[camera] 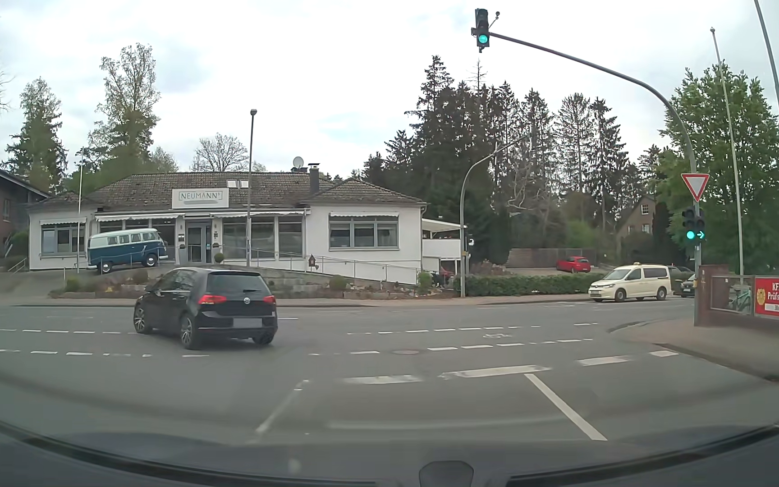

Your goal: Follow the waypoints while adhering to traffic rules and regulations

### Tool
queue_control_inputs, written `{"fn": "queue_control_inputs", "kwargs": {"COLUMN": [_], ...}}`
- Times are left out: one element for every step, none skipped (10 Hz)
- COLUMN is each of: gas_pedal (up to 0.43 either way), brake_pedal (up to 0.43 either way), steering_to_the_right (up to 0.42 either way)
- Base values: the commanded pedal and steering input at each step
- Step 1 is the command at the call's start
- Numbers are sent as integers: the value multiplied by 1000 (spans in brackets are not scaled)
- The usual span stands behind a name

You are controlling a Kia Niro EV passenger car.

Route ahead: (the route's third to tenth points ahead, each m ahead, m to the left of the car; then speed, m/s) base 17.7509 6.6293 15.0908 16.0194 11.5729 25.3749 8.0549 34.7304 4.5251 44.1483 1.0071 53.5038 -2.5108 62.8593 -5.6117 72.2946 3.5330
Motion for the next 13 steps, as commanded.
{"fn": "queue_control_inputs", "kwargs": {"gas_pedal": [130,130,118,98,87,79,79,79,79,79,79,79,79], "brake_pedal": [0,0,0,0,0,0,0,0,0,0,0,0,0], "steering_to_the_right": [1,-6,-14,-21,-34,-52,-69,-86,-104,-129,-154,-180,-214]}}
